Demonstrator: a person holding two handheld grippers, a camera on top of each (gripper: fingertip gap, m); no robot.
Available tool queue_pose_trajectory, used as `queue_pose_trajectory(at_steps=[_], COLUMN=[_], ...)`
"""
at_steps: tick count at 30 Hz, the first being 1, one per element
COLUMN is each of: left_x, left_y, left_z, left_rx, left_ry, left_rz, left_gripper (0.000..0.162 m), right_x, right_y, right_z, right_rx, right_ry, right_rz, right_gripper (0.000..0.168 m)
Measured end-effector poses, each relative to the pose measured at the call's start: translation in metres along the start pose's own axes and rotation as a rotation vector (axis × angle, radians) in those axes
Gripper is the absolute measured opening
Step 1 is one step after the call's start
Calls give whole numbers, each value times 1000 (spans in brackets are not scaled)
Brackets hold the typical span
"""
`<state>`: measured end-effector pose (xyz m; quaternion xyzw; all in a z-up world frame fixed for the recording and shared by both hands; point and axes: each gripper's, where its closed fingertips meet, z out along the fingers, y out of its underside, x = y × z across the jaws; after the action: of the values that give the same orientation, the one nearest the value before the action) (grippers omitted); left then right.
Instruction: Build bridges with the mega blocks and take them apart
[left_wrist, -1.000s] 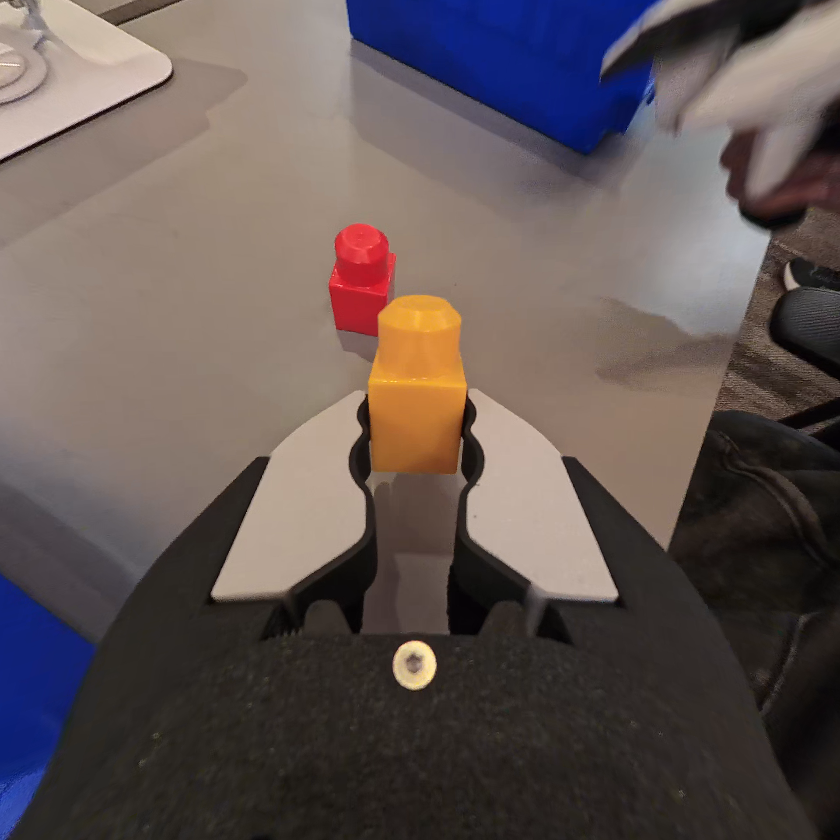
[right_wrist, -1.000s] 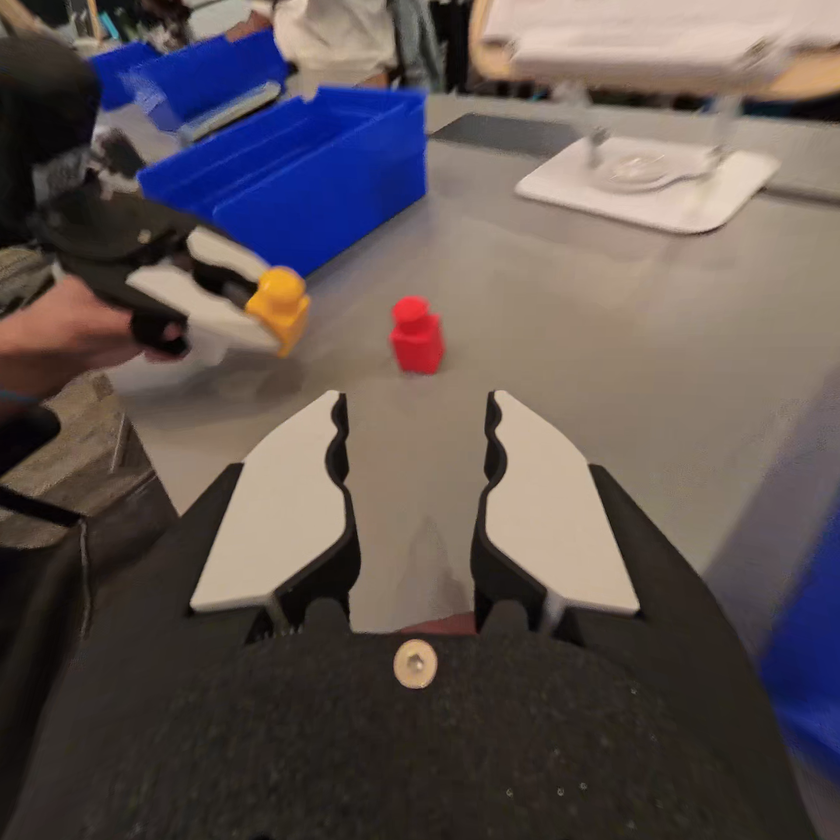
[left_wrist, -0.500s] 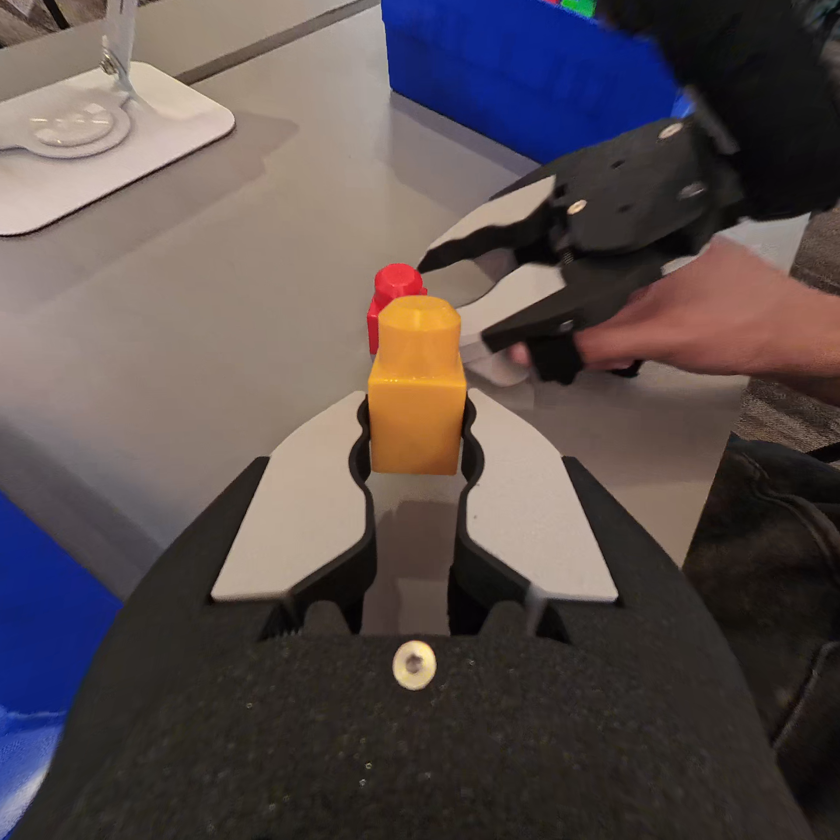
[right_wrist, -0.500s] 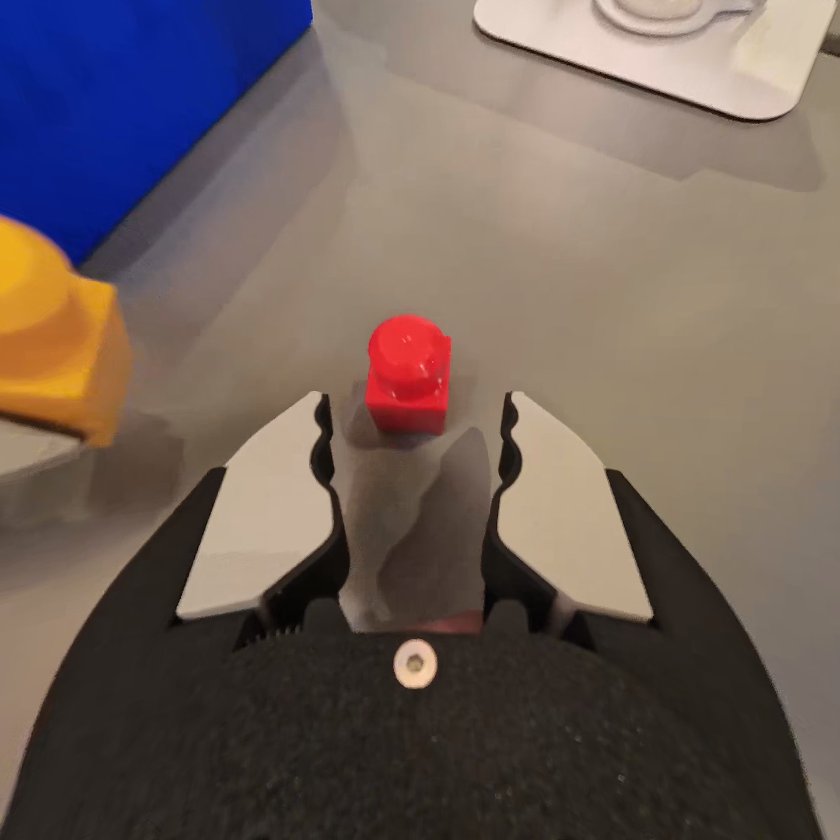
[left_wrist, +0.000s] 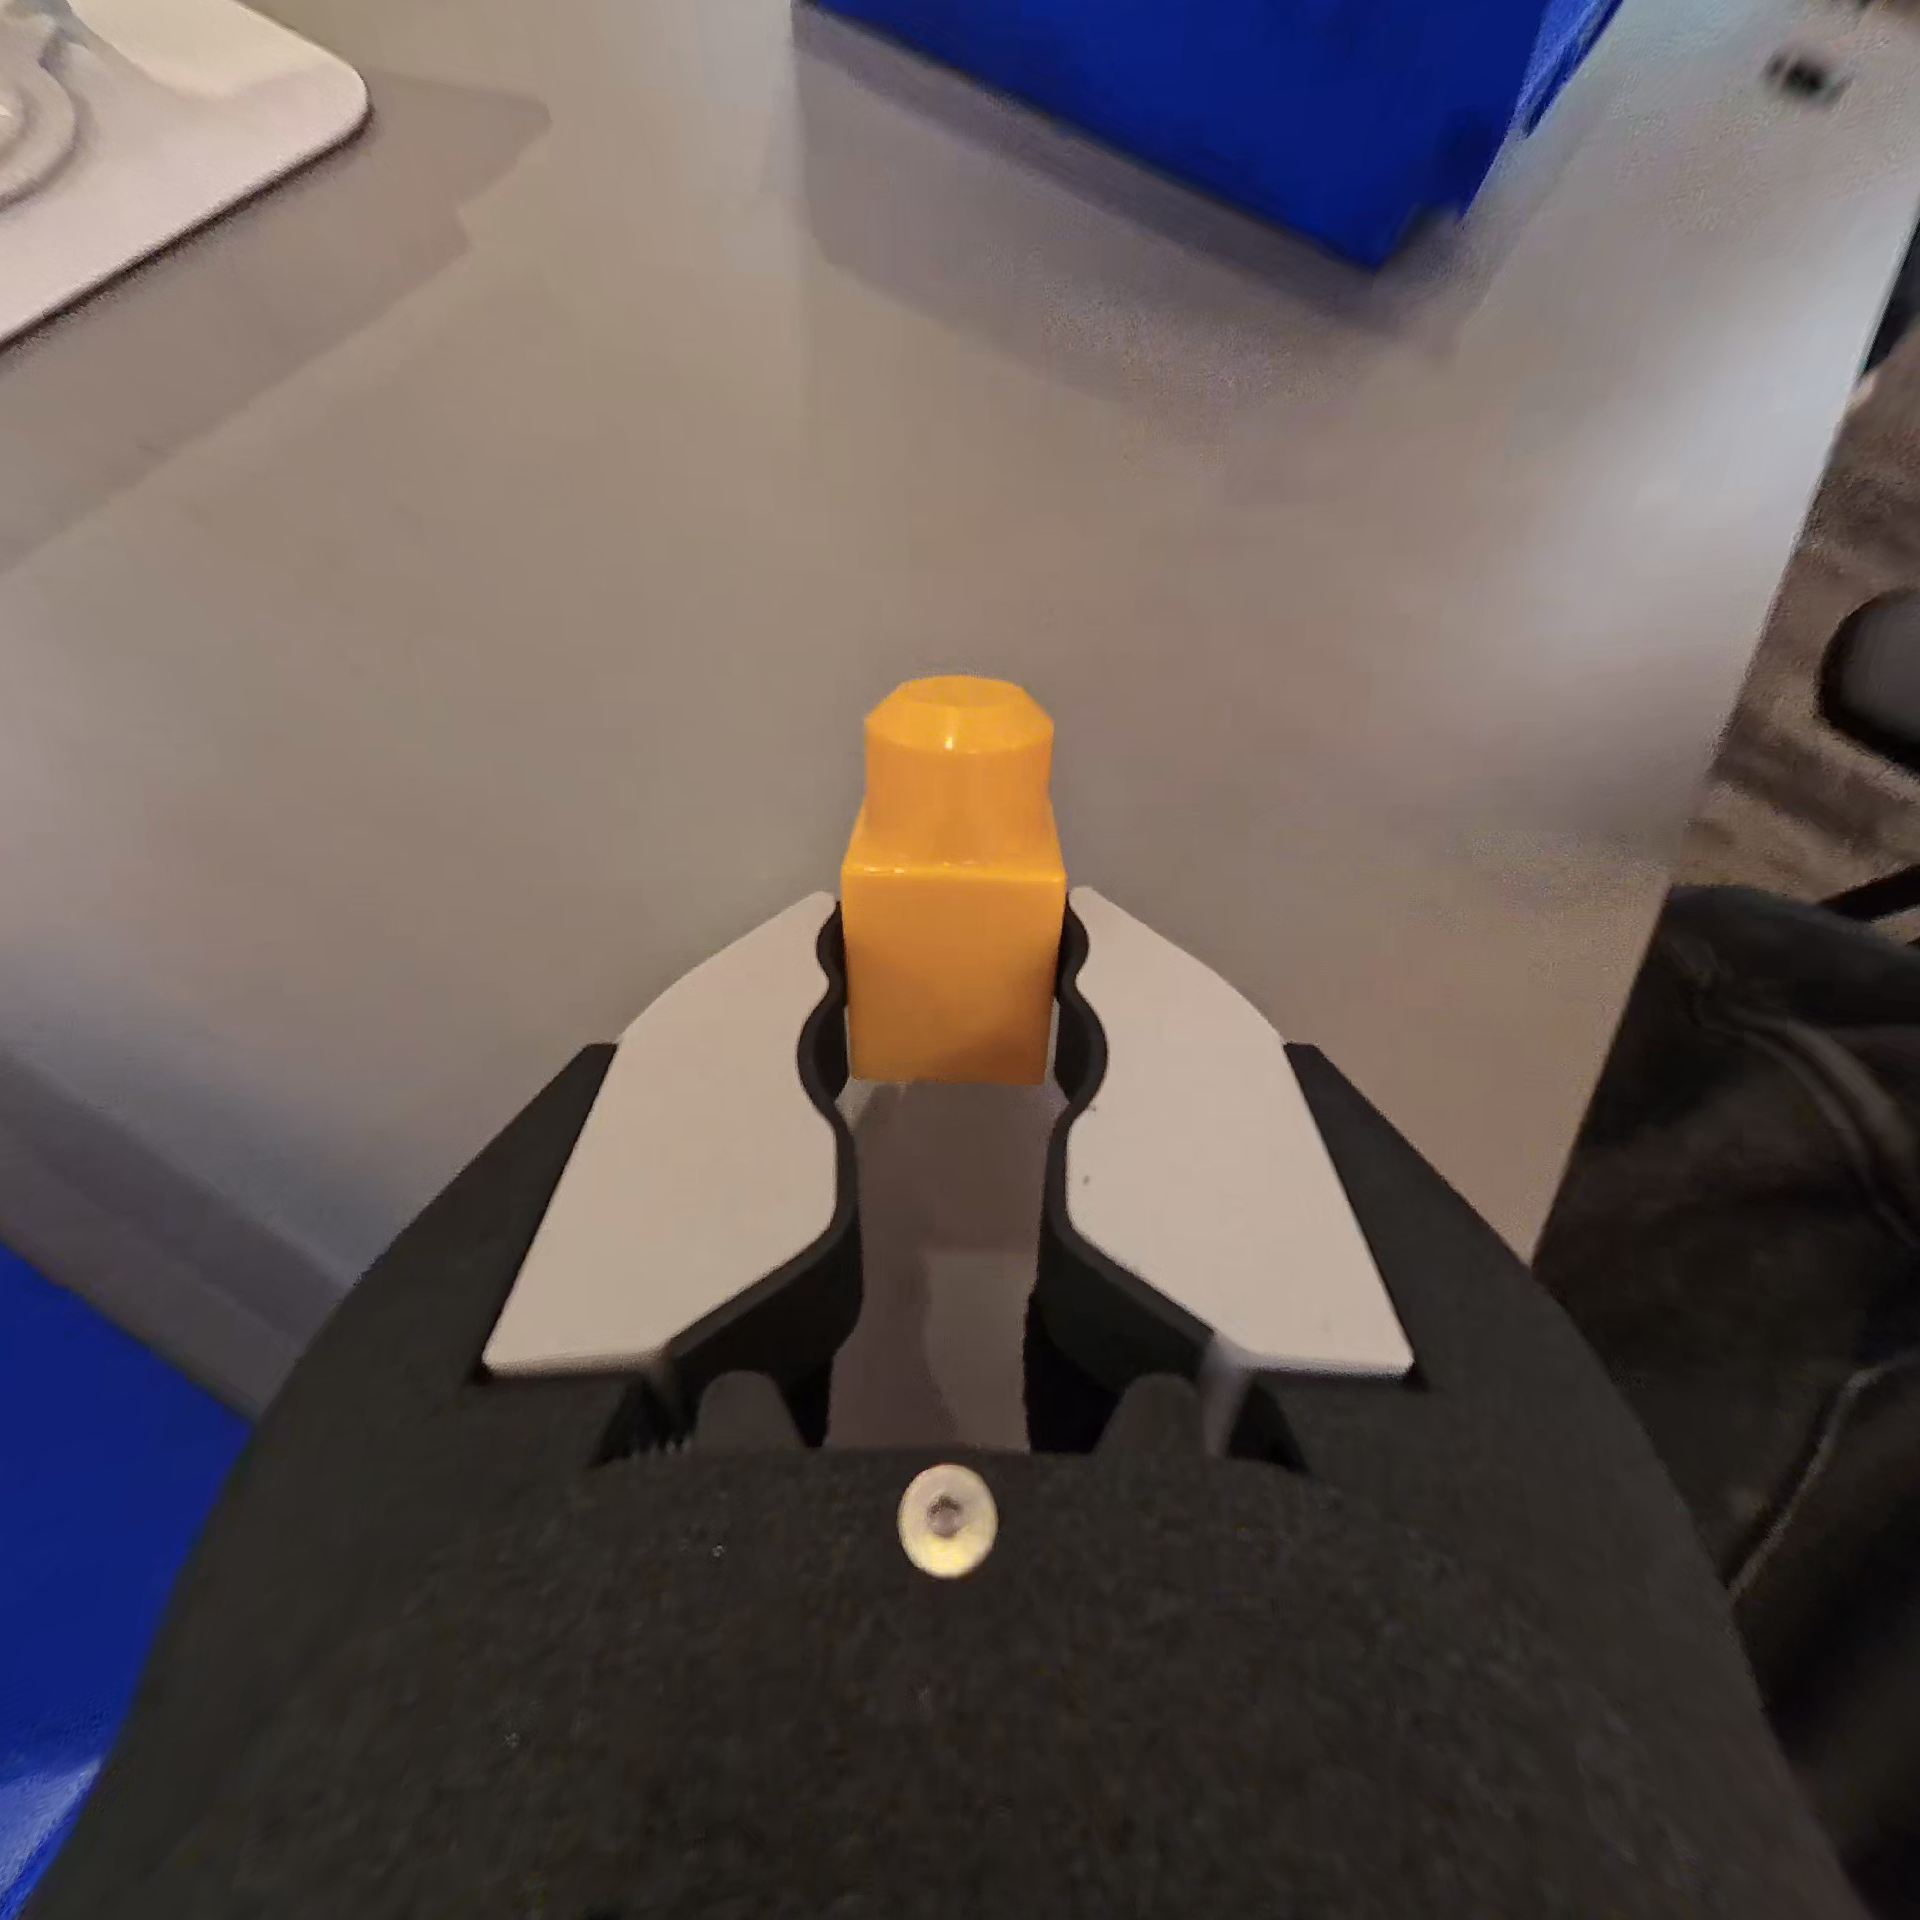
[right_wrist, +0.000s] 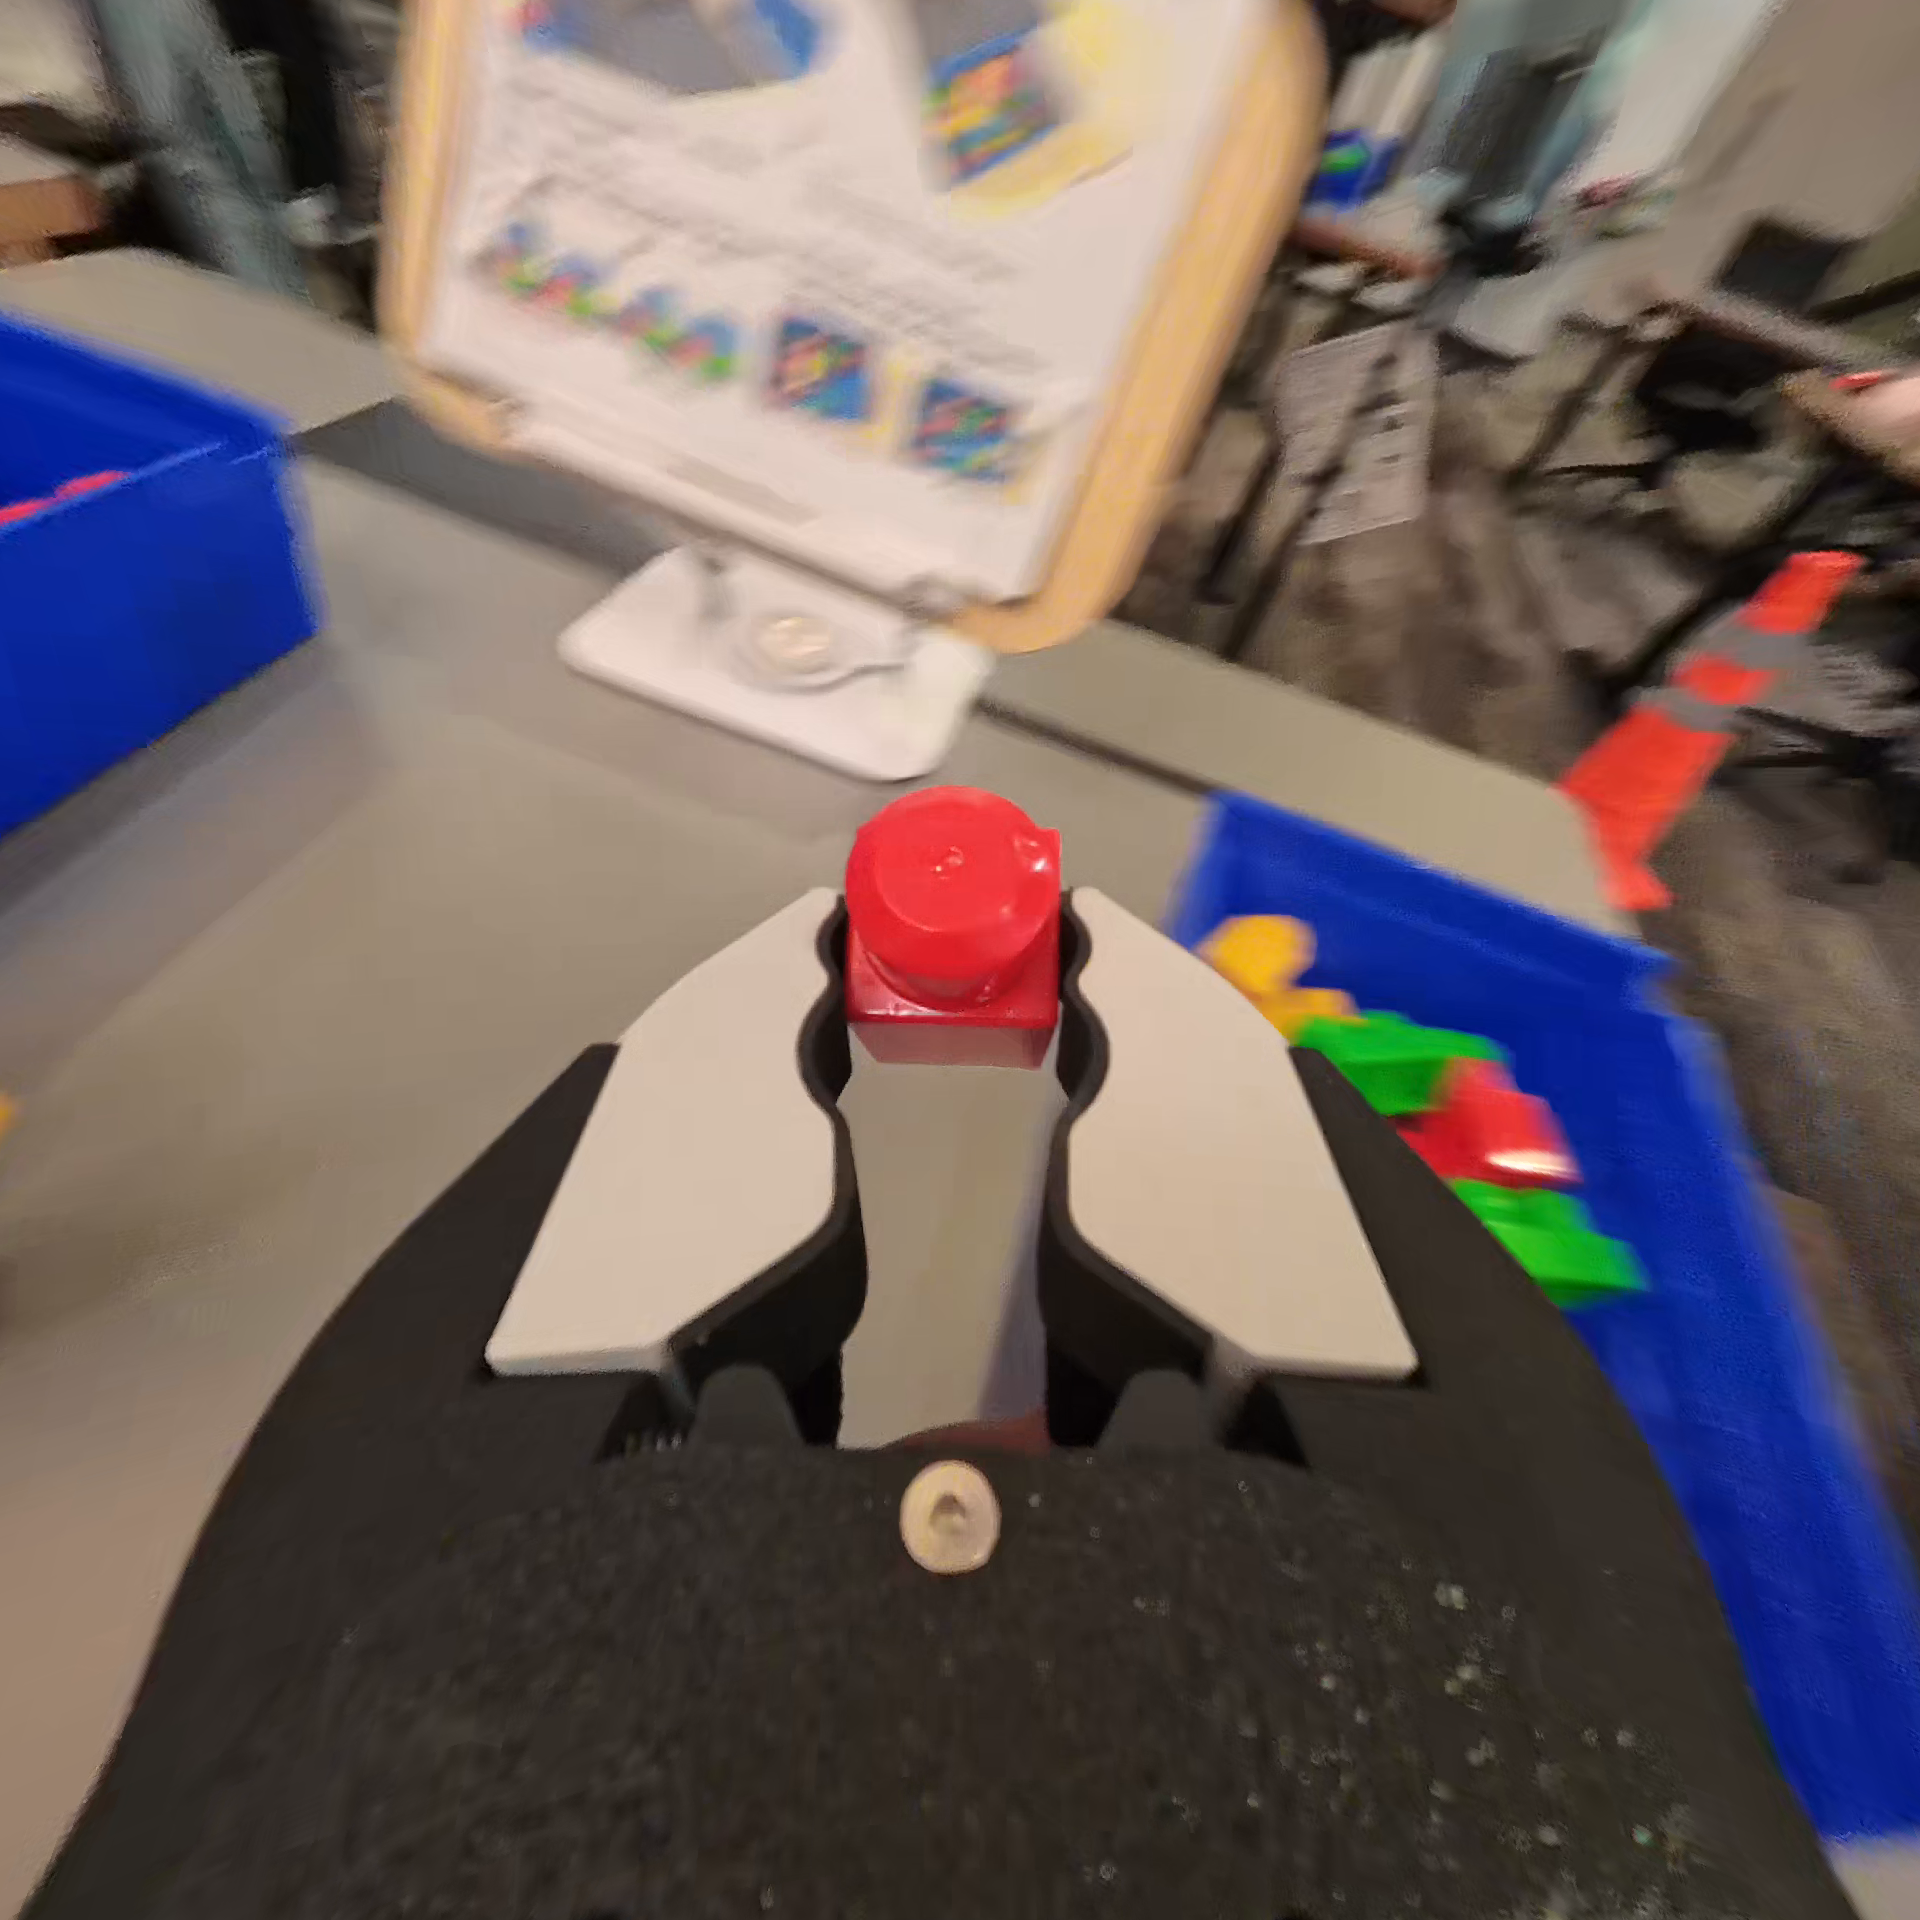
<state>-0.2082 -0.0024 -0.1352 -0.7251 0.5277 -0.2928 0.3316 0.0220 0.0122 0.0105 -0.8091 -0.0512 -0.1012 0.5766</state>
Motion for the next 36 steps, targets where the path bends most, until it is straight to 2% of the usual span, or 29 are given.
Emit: queue_pose_trajectory(at_steps=[3,6,11,18,22,27,31,36], left_x=[-6,-11,-7,-5,-7,-11,0,38], left_y=[9,13,1,4,3,0,-13,-2], left_z=[17,34,61,79,84,76,31,-25], left_rx=[-176,-389,-569,-699,-696,-646,-436,-63], left_ry=[-36,-39,13,27,21,-24,-44,76], left_rz=[58,101,136,168,168,136,92,-4], left_gripper=[36,36,36,36,38,60,64,65], right_x=[97,160,212,235,236,235,241,240], right_y=[-13,-2,30,67,94,118,141,156], right_z=[-22,-12,34,91,120,144,157,168], right_rx=[7,-77,-236,-446,-588,-718,-838,-889], right_ry=[130,158,149,77,19,-10,2,-12], right_rz=[45,88,108,133,178,168,134,135], right_gripper=[36,36,36,37,37,37,37,37])
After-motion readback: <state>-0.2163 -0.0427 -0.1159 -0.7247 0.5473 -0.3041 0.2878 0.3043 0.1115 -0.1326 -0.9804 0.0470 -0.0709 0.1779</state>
